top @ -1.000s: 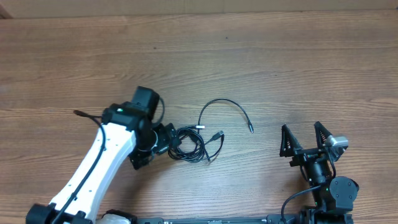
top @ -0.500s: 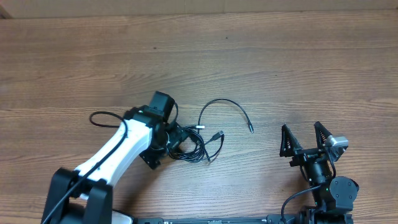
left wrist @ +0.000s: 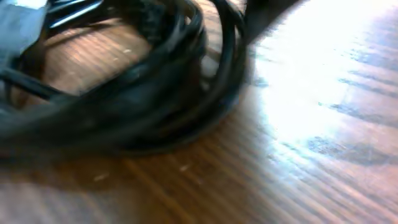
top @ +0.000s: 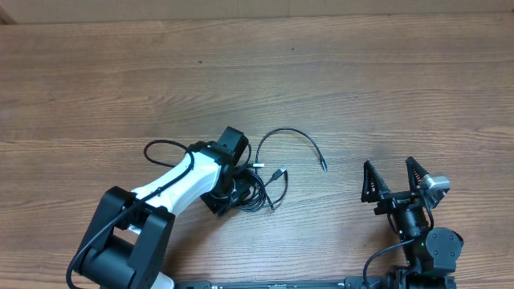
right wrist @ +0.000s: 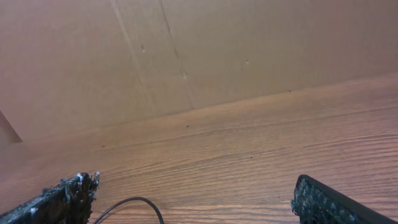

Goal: Untangle cables

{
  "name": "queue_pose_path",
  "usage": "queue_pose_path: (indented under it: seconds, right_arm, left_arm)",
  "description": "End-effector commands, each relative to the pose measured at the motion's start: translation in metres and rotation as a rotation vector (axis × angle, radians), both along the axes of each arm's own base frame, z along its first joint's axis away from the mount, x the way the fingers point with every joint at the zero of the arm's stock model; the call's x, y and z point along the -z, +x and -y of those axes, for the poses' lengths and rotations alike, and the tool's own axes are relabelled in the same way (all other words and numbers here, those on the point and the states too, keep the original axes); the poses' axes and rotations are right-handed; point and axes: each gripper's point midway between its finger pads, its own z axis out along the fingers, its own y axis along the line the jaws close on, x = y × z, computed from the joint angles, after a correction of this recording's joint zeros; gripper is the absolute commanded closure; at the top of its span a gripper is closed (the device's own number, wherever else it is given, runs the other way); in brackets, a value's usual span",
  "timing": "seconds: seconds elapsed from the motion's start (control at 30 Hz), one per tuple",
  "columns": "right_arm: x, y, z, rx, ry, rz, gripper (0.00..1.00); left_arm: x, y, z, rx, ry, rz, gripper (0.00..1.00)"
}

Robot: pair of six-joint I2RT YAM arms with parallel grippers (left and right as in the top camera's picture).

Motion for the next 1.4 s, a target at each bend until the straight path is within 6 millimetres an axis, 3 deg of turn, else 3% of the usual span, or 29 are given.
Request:
queue_pose_path:
  seconds: [0.0,0.03,0.2,0.3,0.4,0.57,0.77,0.97,1.17,1.37]
  right_arm:
    - [0.004,0.001,0.000,-0.003,-0.019,-0.002,0.00]
    - [0.004,0.001,0.000,-0.002,-0.019,-0.002,0.00]
    - [0.004,0.001,0.000,-0.002,-0.019,-0.002,0.00]
    - [0.004,0.001,0.000,-0.002,-0.019,-0.002,0.00]
    - [0.004,0.001,0.000,-0.002,-0.019,-0.002,0.00]
    - [0.004,0.001,0.000,-0.002,-0.019,-0.002,0.00]
    - [0.004,0.001,0.000,-0.002,-0.019,-0.002,0.00]
    - [0.004,0.001,0.000,-0.002,-0.019,-0.002,0.00]
    - [0.004,0.001,0.000,-0.003,-0.019,-0.002,0.00]
    - [0.004,0.001,0.000,-0.003,-0.019,-0.002,0.00]
  left_arm:
    - [0.028,-0.003,-0.020,0.058,0.109,-0.009,0.87]
    - [0.027,-0.001,-0.022,0.082,0.114,0.002,0.96]
    - [0.005,0.021,-0.033,0.176,0.142,0.068,0.96]
    - [-0.025,0.039,-0.042,0.215,0.166,0.120,0.96]
    - [-0.070,0.061,-0.043,0.298,0.146,0.223,0.96]
    - [-0.134,0.076,-0.039,0.393,0.116,0.381,0.96]
    - [-0.193,0.068,-0.033,0.532,0.056,0.557,0.96]
    - [-0.235,0.047,-0.032,0.663,0.021,0.710,0.96]
    - [-0.264,0.033,-0.038,0.713,0.034,0.828,0.96]
    - [-0.276,0.025,-0.036,0.725,0.007,0.877,0.96]
